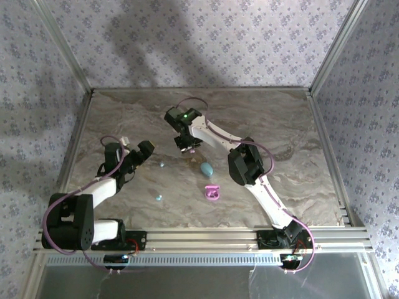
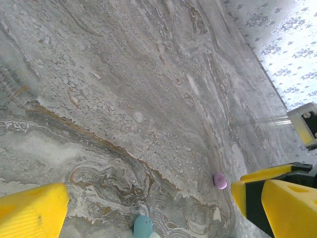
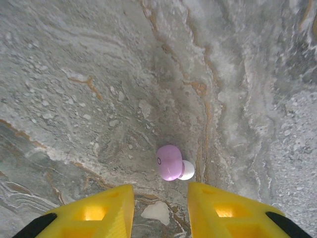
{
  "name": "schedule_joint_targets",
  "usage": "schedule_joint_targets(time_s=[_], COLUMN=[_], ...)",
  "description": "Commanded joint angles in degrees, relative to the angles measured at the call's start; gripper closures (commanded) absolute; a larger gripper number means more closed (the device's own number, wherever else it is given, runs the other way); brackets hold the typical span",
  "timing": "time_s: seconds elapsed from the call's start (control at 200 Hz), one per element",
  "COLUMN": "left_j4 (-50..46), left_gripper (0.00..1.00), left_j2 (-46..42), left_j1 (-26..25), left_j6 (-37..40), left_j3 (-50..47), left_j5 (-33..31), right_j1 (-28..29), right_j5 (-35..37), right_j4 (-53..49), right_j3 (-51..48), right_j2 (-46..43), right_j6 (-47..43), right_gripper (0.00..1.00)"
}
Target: Insert the wireless bluetooth earbuds into the charging case
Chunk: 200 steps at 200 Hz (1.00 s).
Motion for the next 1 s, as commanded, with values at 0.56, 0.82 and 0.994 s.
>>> schedule_joint_targets(time_s=[0.56,0.82,0.994], left_j4=[1.5,1.5,1.6], left_gripper=[0.0,0.0,0.0], left_j2=[-1.0,-0.8,-0.6], left_j1=[0.4,0.4,0.4], left_j6=[-0.1,-0.1,-0.1], left_j3=[-0.3,-0.3,-0.2], left_j5=[0.9,0.9,1.0], right_j1=[-0.2,-0.7,-0.9], right_j5=[1.7,1.5,1.4], right_j4=[-2.9,-2.8,-2.7], right_j3=[7.3,7.6,7.6], right_j2=[6.6,7.4,7.7], right_j6=[-2.7,-2.8,-3.0], right_gripper=[0.66,0.66,0.66])
